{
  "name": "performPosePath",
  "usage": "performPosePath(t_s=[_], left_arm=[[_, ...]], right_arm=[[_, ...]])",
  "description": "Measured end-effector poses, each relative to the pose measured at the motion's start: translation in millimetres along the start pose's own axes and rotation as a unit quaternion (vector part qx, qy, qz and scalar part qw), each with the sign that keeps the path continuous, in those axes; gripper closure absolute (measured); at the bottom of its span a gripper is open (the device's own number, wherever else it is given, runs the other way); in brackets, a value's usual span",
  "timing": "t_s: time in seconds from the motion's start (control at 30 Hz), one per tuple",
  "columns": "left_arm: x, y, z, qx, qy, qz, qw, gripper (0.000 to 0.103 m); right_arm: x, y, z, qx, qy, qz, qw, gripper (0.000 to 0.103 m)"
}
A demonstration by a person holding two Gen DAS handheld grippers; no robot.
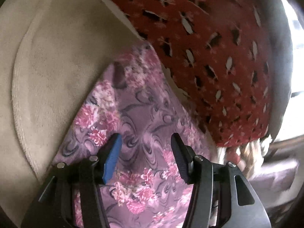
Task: Fold small clothes
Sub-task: 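Release the left gripper and press the fold flat while the right gripper releases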
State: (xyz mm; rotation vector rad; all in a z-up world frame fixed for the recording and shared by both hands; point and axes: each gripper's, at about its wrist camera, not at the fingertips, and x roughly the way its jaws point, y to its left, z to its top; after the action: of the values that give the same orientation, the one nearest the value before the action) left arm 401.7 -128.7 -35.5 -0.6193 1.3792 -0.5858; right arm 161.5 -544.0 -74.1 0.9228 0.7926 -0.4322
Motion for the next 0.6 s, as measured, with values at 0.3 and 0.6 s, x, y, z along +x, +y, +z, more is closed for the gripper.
performPosePath(t_s=[0.3, 0.6], left_arm=[[-61.2, -3.2, -77.1, 0.002, -0.06, -0.021, 0.998, 0.046], [-45.6, -6.7, -106.5, 0.081, -0.077, 0.046, 0.9927, 0.042]], right_arm=[[-77.4, -27.0, -71.4, -0.017, 0.002, 0.081, 0.997, 0.055], [-130.4, -40.4, -145.5, -0.03, -0.022, 0.103, 0.994, 0.1]])
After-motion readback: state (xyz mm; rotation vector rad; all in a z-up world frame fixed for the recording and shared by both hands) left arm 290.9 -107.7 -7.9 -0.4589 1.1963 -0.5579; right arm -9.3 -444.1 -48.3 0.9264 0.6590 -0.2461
